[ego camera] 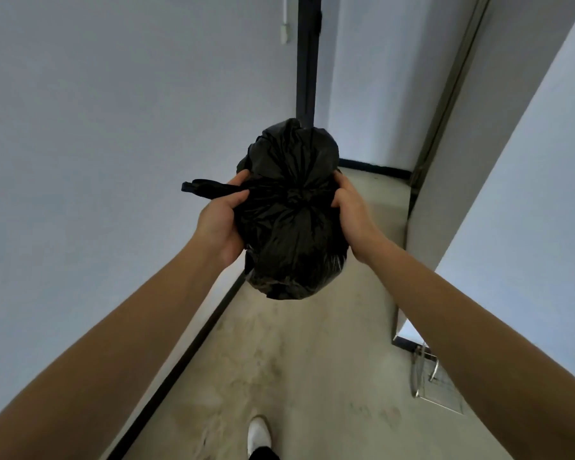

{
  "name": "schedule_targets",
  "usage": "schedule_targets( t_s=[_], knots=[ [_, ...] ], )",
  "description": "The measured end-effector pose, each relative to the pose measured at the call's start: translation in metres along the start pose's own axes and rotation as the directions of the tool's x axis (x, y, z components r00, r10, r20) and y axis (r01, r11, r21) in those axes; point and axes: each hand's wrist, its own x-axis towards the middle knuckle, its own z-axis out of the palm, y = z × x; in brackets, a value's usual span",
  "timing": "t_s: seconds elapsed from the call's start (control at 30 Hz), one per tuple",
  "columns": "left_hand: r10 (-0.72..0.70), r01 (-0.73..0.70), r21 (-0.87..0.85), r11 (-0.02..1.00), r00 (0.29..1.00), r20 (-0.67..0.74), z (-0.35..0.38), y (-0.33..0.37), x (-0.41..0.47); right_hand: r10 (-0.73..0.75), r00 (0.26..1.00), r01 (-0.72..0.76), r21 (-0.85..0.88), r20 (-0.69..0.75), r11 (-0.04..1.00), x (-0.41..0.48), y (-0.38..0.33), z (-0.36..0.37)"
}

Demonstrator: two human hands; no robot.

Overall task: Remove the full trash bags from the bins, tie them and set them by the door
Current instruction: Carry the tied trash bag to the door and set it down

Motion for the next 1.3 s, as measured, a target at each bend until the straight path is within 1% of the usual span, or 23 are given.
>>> schedule_targets(
  t_s=[0.1, 0.2, 0.3, 0.4, 0.53, 0.63, 0.8, 0.9, 1.0, 1.07, 1.13, 1.3],
  knots=[
    [0.033, -0.033, 0.023, 0.999, 0.999, 0.011, -0.011, 0.006, 0.095, -0.017, 1.000, 0.017, -0.008, 0.018, 1.000, 0.096, 0.016, 0.007],
    [0.066, -0.066, 0.023, 0.998, 0.998, 0.014, -0.014, 0.022, 0.188, -0.004, 1.000, 0.004, 0.013, 0.008, 1.000, 0.189, 0.023, 0.017],
    [0.069, -0.068, 0.026, 0.997, 0.997, -0.016, -0.011, 0.041, 0.276, -0.001, 1.000, 0.001, 0.033, -0.007, 0.999, 0.273, 0.023, 0.021],
    [0.045, -0.045, 0.077, 0.996, 0.999, -0.001, -0.002, 0.048, 0.358, 0.014, 0.999, -0.012, 0.042, -0.039, 0.999, 0.346, 0.026, 0.010],
    [0.018, -0.025, 0.158, 0.987, 0.999, 0.043, 0.010, 0.038, 0.459, 0.019, 0.994, -0.011, 0.073, -0.111, 0.997, 0.439, 0.057, -0.014],
    [0.002, -0.011, 0.178, 0.984, 0.999, 0.052, 0.007, 0.014, 0.536, 0.029, 0.991, -0.016, 0.094, -0.132, 0.995, 0.511, 0.097, -0.029],
    [-0.049, 0.059, 0.209, 0.976, 0.997, -0.054, -0.007, -0.040, 0.668, 0.084, 0.992, -0.077, 0.086, -0.089, 0.993, 0.640, 0.176, -0.049],
    [-0.091, 0.136, 0.262, 0.956, 0.980, -0.178, -0.014, -0.063, 0.744, 0.177, 0.983, -0.172, 0.100, -0.049, 0.980, 0.715, 0.215, -0.061],
    [-0.083, 0.166, 0.330, 0.929, 0.965, -0.249, -0.025, -0.076, 0.808, 0.239, 0.971, -0.238, 0.039, -0.026, 0.971, 0.781, 0.245, -0.067],
    [-0.082, 0.190, 0.365, 0.911, 0.953, -0.292, -0.036, -0.086, 0.840, 0.241, 0.970, -0.240, -0.012, 0.024, 0.971, 0.818, 0.270, -0.063],
    [-0.098, 0.234, 0.361, 0.903, 0.929, -0.356, -0.053, -0.102, 0.862, 0.287, 0.955, -0.283, -0.057, 0.070, 0.957, 0.844, 0.300, -0.055],
    [-0.208, 0.400, 0.338, 0.852, 0.851, -0.482, -0.118, -0.175, 0.896, 0.417, 0.897, -0.402, -0.125, 0.146, 0.907, 0.875, 0.411, -0.023]
  ],
)
